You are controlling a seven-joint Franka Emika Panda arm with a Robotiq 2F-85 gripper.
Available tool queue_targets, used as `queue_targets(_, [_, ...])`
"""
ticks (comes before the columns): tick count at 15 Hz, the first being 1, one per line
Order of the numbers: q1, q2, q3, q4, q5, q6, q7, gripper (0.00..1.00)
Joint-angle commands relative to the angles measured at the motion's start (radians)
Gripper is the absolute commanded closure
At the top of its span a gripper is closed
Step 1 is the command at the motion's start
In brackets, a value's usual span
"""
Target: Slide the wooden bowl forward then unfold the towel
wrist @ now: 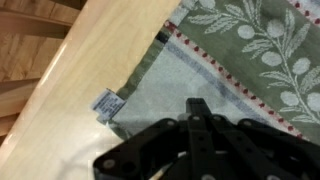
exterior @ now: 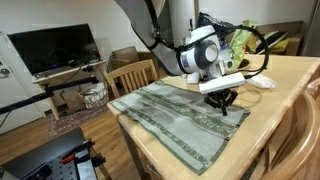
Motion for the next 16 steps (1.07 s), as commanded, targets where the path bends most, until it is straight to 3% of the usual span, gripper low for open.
queue_targets(1, [0.002, 0.001, -0.001, 0.002, 0.004, -0.001, -0.003, 0.96])
queue_targets(10, [-0.018, -0.066, 0.002, -0.082, 0.003, 0.074, -0.002, 0.97])
queue_targets(16, [-0.018, -0.090, 0.015, -0.119, 0.009, 0.045, -0.015, 0.96])
